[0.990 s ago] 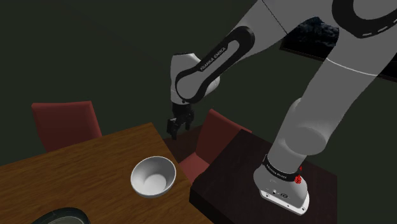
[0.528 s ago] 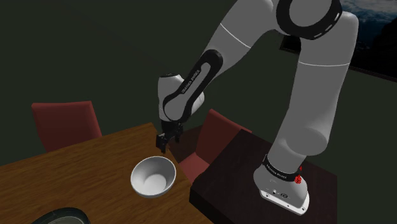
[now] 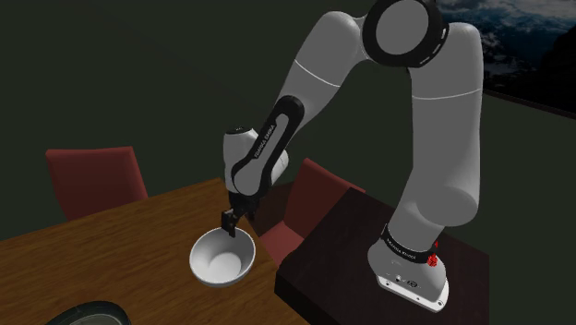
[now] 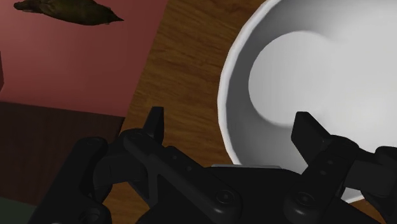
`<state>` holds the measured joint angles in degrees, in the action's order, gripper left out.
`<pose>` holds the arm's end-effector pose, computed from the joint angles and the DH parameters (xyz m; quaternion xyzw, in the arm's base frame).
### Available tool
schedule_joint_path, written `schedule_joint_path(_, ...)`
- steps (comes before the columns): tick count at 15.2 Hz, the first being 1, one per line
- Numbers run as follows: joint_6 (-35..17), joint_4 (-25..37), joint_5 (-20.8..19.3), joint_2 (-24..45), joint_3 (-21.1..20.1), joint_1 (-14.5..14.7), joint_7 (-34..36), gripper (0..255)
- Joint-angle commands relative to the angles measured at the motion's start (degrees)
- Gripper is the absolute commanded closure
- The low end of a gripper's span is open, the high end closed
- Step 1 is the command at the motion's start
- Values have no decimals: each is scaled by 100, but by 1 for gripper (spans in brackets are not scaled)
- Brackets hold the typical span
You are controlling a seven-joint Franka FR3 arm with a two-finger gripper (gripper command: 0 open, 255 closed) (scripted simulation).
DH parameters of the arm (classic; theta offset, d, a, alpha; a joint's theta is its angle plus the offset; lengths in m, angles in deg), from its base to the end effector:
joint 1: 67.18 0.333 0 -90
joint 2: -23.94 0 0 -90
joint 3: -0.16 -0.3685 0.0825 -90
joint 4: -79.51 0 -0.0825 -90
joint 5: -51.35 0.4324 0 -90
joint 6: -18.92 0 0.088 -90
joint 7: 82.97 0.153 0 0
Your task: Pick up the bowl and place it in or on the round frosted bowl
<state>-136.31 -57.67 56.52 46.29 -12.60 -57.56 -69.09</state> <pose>0.4806 0.2073 0.1122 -0.9973 -0.0258 0.0512 0.0461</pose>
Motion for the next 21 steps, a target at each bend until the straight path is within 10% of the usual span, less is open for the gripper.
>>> schedule_joint_path(1,-155,23,-32,176,28,31,15,0)
schedule_joint_path(9,-193,31,-39,221,36,41,20,0)
schedule_joint_path(10,-193,31,-39,221,36,41,20,255)
schedule_joint_path(21,-64,-7,-9,53,5,16,13,255)
